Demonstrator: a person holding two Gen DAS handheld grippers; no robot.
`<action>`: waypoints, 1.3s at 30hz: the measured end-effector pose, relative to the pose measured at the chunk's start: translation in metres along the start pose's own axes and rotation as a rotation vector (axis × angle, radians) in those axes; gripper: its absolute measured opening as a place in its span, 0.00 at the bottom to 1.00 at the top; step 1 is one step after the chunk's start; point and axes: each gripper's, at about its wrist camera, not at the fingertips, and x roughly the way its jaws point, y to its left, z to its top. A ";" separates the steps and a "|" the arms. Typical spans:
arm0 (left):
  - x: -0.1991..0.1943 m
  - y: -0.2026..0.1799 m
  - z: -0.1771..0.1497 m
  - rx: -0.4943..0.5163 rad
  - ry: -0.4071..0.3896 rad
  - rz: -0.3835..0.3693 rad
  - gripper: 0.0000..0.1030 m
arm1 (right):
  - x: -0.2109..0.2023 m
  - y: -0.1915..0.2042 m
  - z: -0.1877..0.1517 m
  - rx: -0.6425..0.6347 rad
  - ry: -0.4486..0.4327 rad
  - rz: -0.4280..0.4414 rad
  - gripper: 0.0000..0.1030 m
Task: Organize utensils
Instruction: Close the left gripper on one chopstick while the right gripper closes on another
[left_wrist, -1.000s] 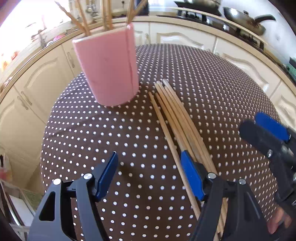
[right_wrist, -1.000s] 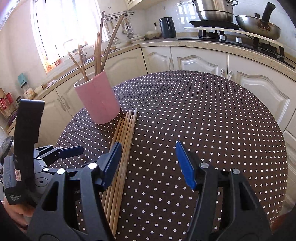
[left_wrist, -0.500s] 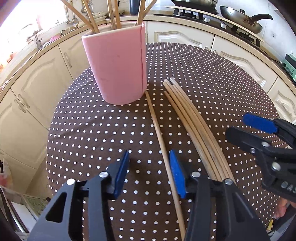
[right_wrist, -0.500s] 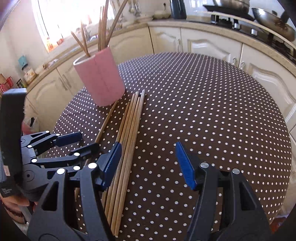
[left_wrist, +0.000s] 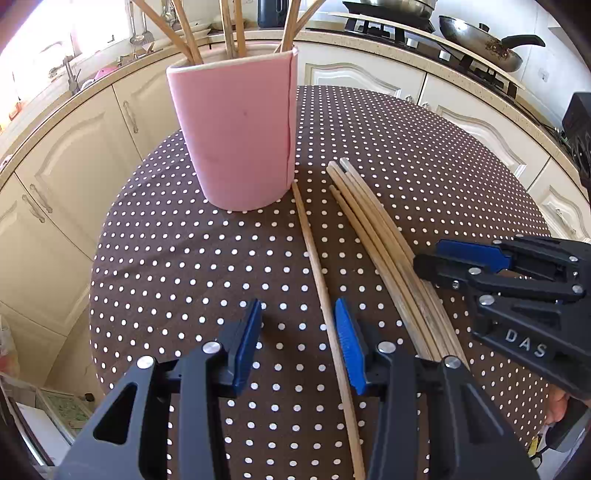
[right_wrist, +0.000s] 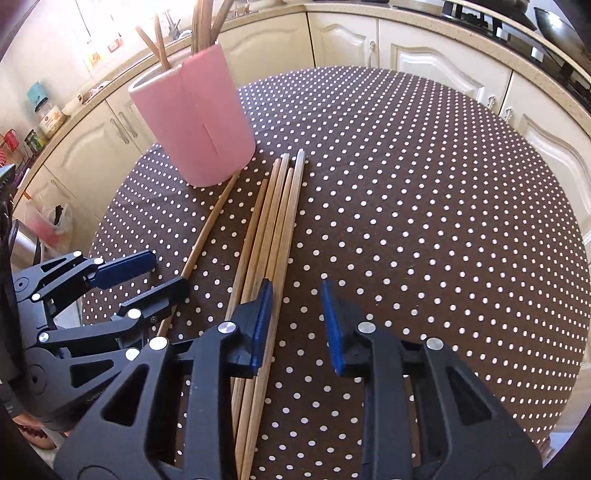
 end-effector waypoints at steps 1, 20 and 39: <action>0.002 0.001 0.002 0.002 0.000 0.000 0.40 | 0.002 0.001 0.001 0.001 0.004 0.002 0.26; 0.023 -0.008 0.035 -0.013 0.034 0.041 0.17 | 0.033 0.008 0.054 -0.064 0.175 -0.090 0.23; 0.023 -0.021 0.029 -0.024 -0.054 -0.057 0.05 | 0.009 -0.038 0.022 0.032 0.047 0.043 0.06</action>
